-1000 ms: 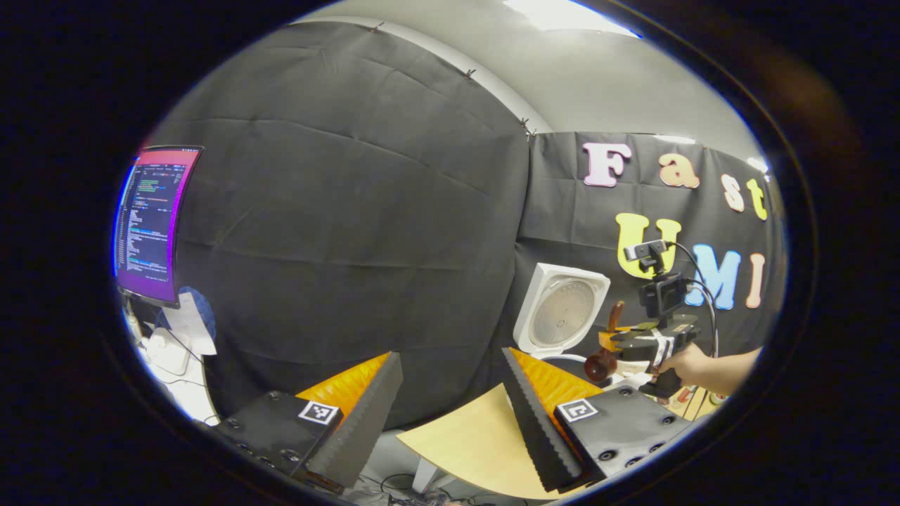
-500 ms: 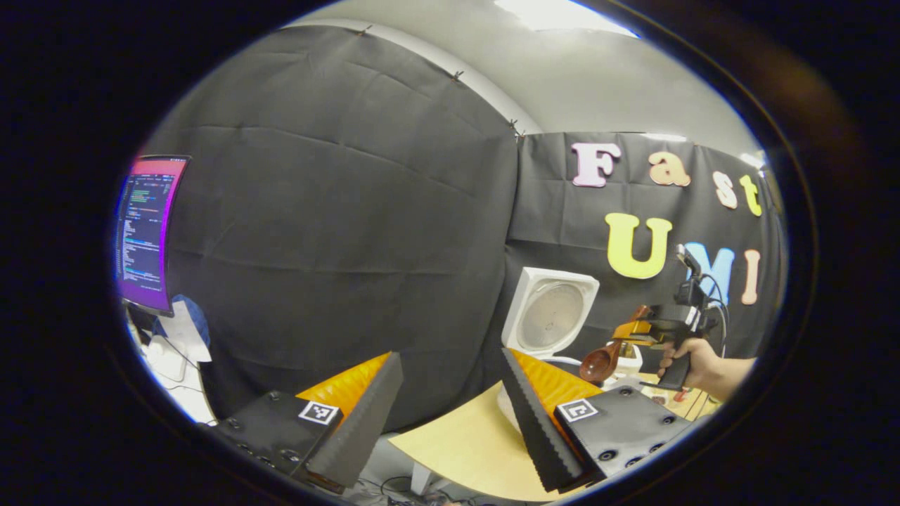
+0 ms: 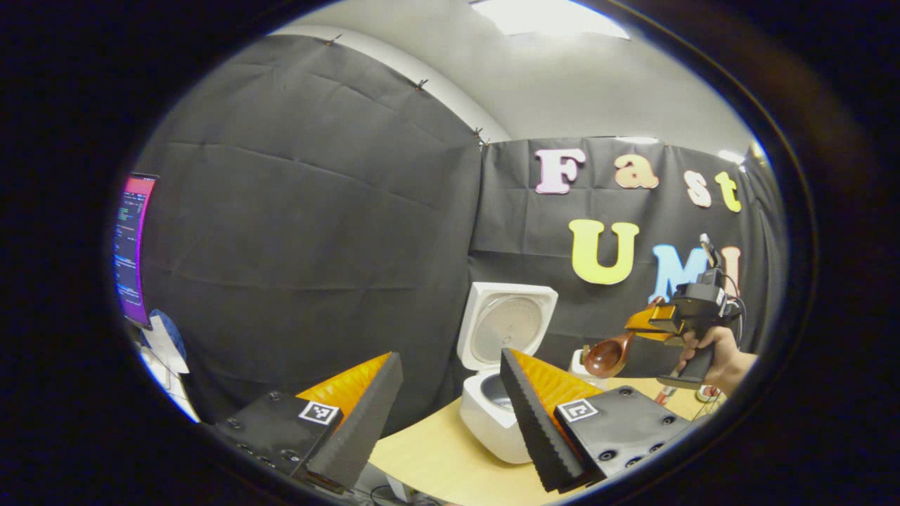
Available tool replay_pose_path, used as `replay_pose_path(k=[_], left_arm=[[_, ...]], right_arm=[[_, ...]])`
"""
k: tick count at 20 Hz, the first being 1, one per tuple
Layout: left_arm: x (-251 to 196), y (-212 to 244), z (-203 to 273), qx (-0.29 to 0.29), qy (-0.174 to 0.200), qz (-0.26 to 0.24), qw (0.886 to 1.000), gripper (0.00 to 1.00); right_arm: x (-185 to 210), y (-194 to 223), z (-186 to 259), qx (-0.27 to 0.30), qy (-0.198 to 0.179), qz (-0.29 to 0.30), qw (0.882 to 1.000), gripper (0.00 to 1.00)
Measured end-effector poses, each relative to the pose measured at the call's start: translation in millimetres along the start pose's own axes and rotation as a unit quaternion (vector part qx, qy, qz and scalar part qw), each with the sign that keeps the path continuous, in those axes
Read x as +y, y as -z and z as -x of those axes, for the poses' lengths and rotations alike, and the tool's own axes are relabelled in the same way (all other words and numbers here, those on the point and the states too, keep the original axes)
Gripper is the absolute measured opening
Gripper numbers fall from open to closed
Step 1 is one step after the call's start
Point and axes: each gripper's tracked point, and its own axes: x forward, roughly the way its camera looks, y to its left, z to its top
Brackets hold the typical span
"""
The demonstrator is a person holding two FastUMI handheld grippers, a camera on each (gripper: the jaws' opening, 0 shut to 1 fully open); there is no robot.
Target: Close the left gripper, press the button to open the rice cooker; take a wooden spoon from the chopstick holder with the right hand, scoop a spoonful of rice and pour it into the rice cooker, then put the wooden spoon back into the chopstick holder.
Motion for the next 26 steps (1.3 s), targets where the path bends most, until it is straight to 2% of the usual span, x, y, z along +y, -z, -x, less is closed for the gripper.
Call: replay_pose_path(k=[6,8,17,23,24,26], left_arm=[[-48.7,-5.1,6.5,-0.009,0.032,-0.006,0.999,0.97],[-64.2,-6.5,8.9,-0.01,0.044,-0.006,0.999,0.99],[-140.4,-14.0,13.3,-0.018,0.095,-0.01,0.995,0.97],[-195.4,-18.7,19.1,-0.023,0.133,-0.016,0.991,0.97],[-202.9,-18.6,20.2,-0.022,0.138,-0.017,0.99,0.94],[-220.6,-16.5,24.4,-0.019,0.149,-0.019,0.988,0.97]], right_arm=[[-54.9,-39.8,51.2,-0.044,0.059,0.053,0.996,0.11],[-74.0,-49.8,68.2,-0.053,0.072,0.053,0.995,0.11],[-172.3,-89.7,148.5,-0.091,0.156,0.057,0.982,0.11],[-244.0,-100.5,199.3,-0.106,0.211,0.058,0.97,0.11],[-255.7,-100.2,206.1,-0.107,0.22,0.059,0.968,0.11],[-277.1,-95.8,222.4,-0.106,0.234,0.057,0.965,0.11]])
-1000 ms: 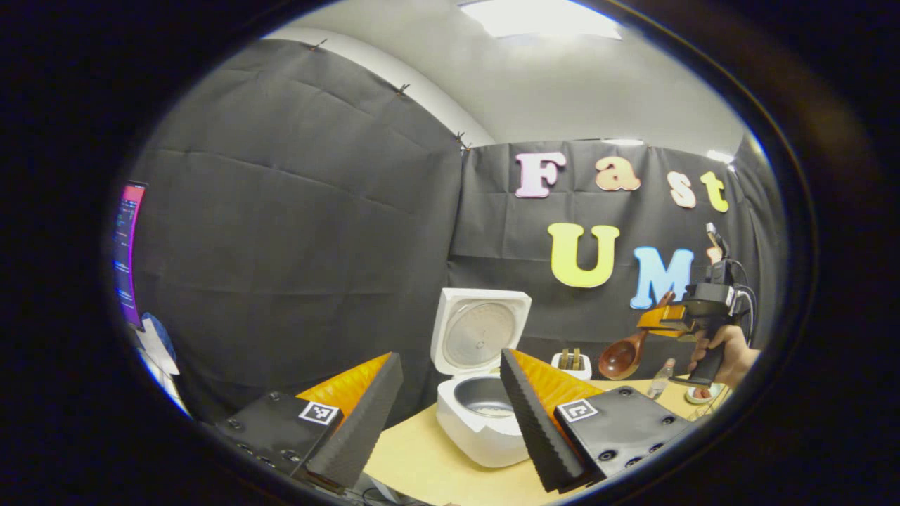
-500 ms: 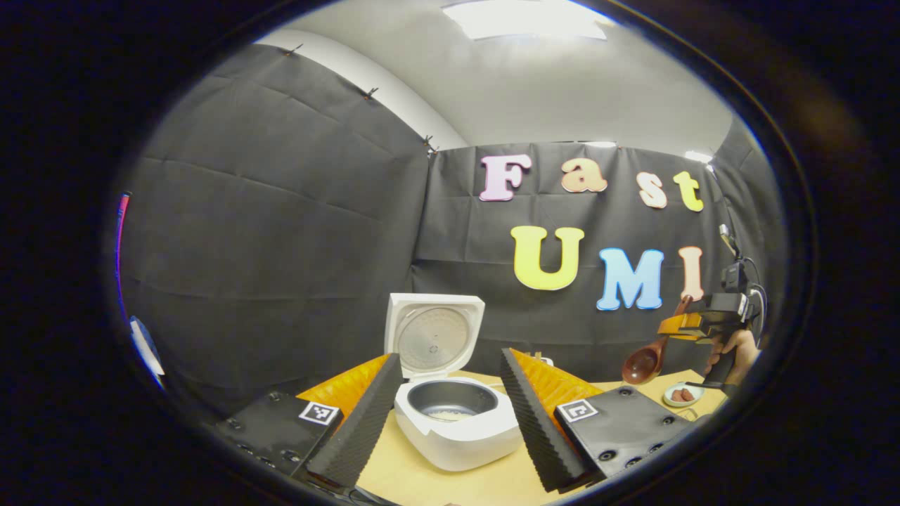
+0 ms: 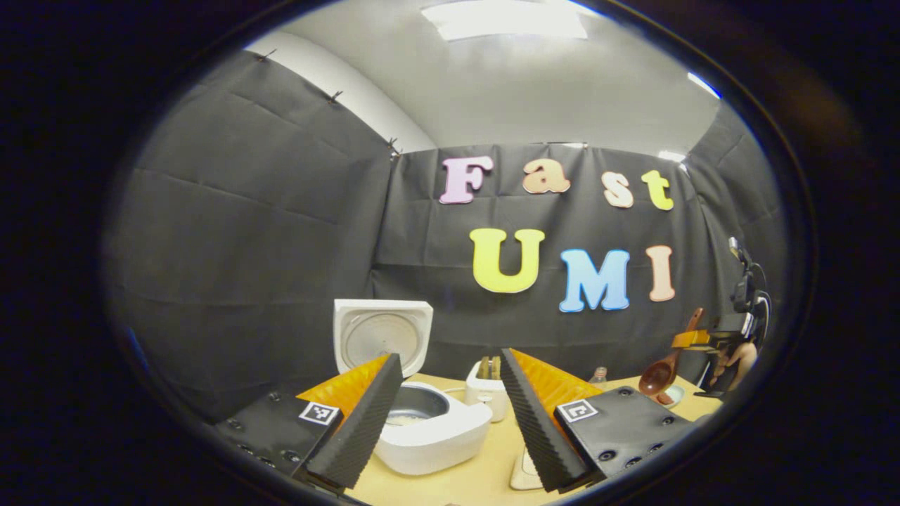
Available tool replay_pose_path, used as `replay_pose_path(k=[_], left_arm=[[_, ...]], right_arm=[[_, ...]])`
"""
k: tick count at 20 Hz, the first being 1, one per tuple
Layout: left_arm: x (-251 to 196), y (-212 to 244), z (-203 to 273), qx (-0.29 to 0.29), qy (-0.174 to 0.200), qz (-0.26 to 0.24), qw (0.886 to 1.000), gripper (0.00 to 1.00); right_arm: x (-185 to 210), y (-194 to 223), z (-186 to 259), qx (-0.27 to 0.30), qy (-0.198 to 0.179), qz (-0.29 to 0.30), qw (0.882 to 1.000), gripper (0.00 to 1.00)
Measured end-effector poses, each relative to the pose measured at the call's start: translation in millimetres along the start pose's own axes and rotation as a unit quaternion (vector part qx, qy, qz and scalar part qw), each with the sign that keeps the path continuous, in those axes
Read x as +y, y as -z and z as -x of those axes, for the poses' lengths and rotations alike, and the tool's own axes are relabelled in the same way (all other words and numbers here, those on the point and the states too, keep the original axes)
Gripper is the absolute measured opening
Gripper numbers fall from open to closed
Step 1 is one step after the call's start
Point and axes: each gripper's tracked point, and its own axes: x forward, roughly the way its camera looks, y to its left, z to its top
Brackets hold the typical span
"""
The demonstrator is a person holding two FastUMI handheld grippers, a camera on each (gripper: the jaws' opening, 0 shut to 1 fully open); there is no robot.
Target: Close the left gripper, press the button to open the rice cooker; take a wooden spoon from the chopstick holder with the right hand, scoop a spoonful of rice and pour it into the rice cooker, then put the wooden spoon back into the chopstick holder.
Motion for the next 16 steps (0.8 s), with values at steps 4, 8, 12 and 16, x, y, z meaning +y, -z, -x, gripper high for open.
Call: replay_pose_path(k=[4,8,12,16], left_arm=[[-28.7,-0.2,-1.5,0.002,0.018,-0.004,1.0,0.97],[-45.8,2.4,-3.7,0.01,0.027,-0.019,0.999,0.99],[-56.8,-0.6,-2.4,0.011,0.033,-0.032,0.999,0.96],[-63.7,0.1,-0.7,0.014,0.038,-0.046,0.998,0.99]], right_arm=[[-52.0,20.4,5.8,0.015,0.034,-0.009,0.999,0.11],[-90.3,52.9,5.1,0.042,0.057,-0.017,0.997,0.11],[-110.3,86.0,7.7,0.074,0.068,-0.029,0.994,0.11],[-118.9,114.0,5.7,0.098,0.072,-0.028,0.992,0.11]])
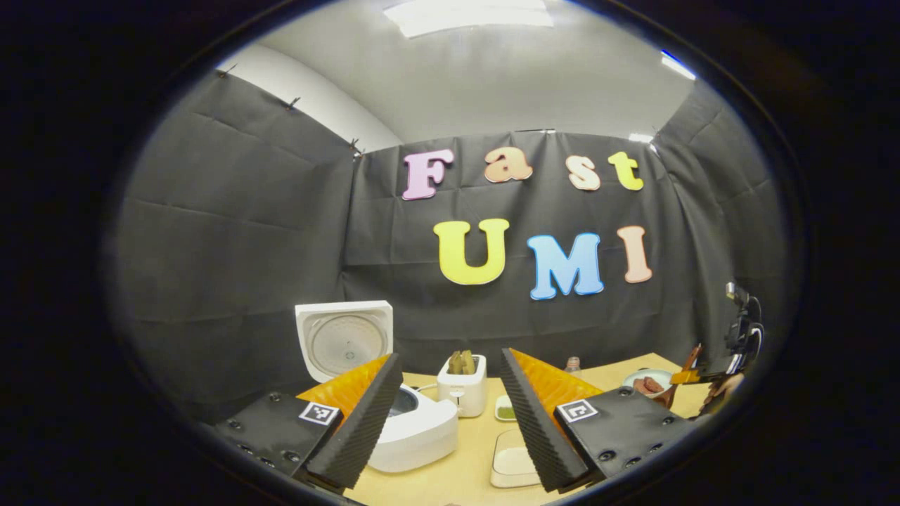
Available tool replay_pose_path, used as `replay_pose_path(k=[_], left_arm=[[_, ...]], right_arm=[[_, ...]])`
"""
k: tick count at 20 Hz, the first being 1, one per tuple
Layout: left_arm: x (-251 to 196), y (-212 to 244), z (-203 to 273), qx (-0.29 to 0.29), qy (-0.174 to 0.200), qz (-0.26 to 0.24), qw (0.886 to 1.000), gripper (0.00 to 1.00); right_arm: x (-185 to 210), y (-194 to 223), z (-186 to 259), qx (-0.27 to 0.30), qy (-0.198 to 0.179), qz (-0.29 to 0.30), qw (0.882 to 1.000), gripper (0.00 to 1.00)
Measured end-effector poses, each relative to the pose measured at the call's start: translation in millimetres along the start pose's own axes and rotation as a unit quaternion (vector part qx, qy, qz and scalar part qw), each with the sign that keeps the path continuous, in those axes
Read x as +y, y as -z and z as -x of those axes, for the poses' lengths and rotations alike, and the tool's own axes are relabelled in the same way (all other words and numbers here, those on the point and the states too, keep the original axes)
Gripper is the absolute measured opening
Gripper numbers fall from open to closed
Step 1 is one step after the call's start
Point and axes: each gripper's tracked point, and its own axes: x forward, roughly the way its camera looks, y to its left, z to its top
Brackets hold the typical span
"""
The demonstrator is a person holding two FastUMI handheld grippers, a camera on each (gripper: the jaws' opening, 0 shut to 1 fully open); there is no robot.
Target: Close the left gripper, press the button to open the rice cooker; take a wooden spoon from the chopstick holder with the right hand, scoop a spoonful of rice and pour it into the rice cooker, then put the wooden spoon back into the chopstick holder.
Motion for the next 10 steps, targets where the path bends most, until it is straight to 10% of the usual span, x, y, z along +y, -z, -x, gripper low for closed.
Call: replay_pose_path(k=[10], left_arm=[[-1.6,-0.3,-0.3,0.003,-0.003,-0.01,1.0,0.97]], right_arm=[[-1.9,32.2,-9.4,0.032,-0.023,-0.017,0.999,0.18]])
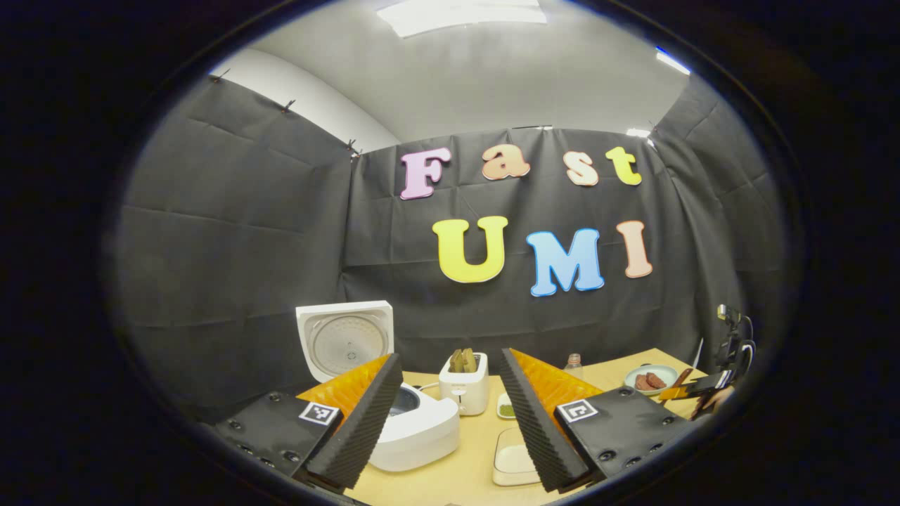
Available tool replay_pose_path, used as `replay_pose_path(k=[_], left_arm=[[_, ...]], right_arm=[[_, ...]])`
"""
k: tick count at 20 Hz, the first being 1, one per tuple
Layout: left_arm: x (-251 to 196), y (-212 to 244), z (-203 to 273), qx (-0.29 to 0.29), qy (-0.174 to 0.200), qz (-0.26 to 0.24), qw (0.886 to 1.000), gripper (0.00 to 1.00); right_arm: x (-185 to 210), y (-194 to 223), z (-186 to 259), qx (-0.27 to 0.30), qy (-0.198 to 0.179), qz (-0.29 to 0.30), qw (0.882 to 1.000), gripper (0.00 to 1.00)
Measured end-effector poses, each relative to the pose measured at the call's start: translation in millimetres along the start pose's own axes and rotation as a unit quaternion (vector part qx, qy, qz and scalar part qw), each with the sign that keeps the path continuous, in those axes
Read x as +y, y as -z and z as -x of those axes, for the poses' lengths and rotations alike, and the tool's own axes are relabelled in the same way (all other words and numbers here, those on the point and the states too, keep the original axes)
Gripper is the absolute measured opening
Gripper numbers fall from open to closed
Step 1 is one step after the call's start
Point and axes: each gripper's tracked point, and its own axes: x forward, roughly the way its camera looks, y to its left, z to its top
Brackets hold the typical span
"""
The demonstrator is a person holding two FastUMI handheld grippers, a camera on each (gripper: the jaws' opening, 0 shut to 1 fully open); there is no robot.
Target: Close the left gripper, press the button to open the rice cooker; take a wooden spoon from the chopstick holder with the right hand, scoop a spoonful of rice and pour it into the rice cooker, then put the wooden spoon back into the chopstick holder.
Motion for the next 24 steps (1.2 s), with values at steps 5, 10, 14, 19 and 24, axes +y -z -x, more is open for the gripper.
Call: replay_pose_path(k=[5,10,14,19,24], left_arm=[[-5.8,2.2,-7.5,0.0,0.008,0.011,1.0,0.96],[-1.8,5.3,-22.8,0.002,0.011,0.018,1.0,0.96],[23.3,-0.6,-50.8,-0.003,-0.007,0.009,1.0,0.99],[63.3,-8.8,-99.3,-0.008,-0.031,0.02,0.999,0.97],[109.3,-15.2,-160.7,-0.006,-0.055,0.009,0.998,0.96]], right_arm=[[-17.3,-25.3,19.6,-0.04,0.027,0.043,0.998,0.8],[-24.0,-61.2,56.7,-0.092,0.059,0.068,0.992,0.98],[-8.9,-83.6,90.6,-0.129,0.045,0.076,0.988,0.98],[5.7,-97.7,126.0,-0.167,0.05,0.101,0.979,0.98],[28.5,-103.0,156.0,-0.191,0.049,0.128,0.972,0.98]])
